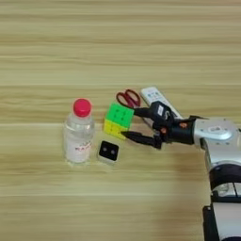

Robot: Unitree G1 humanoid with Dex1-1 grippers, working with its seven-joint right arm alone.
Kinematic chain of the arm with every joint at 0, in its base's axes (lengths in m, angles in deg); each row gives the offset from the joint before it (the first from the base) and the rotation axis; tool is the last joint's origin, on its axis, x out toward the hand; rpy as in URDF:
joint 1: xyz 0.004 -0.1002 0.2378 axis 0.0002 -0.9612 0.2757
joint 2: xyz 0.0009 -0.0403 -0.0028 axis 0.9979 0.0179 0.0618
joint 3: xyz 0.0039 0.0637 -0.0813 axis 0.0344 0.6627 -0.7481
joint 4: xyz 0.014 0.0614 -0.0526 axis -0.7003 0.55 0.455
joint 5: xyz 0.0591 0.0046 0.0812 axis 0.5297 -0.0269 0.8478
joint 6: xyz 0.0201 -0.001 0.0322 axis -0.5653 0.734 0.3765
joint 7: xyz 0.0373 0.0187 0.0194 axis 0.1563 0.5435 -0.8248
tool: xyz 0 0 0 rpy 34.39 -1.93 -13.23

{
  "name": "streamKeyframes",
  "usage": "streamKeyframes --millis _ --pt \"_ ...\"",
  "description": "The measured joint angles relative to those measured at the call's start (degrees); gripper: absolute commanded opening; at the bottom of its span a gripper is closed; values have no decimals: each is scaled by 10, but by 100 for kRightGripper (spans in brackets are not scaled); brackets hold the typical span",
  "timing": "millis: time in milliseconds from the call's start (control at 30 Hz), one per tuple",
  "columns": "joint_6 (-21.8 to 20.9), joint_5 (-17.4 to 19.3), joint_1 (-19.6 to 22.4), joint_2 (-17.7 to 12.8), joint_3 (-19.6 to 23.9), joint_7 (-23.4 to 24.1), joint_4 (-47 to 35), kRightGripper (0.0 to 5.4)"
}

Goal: Move the objects on the table

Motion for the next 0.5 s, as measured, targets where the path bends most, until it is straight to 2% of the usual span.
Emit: streamKeyframes --millis 67,133,500 --pt "-4 -1 2 0 0 2 5 333" --pt "-6 -4 4 0 -1 3 8 371" --pt "-15 -17 6 0 -4 9 25 466"
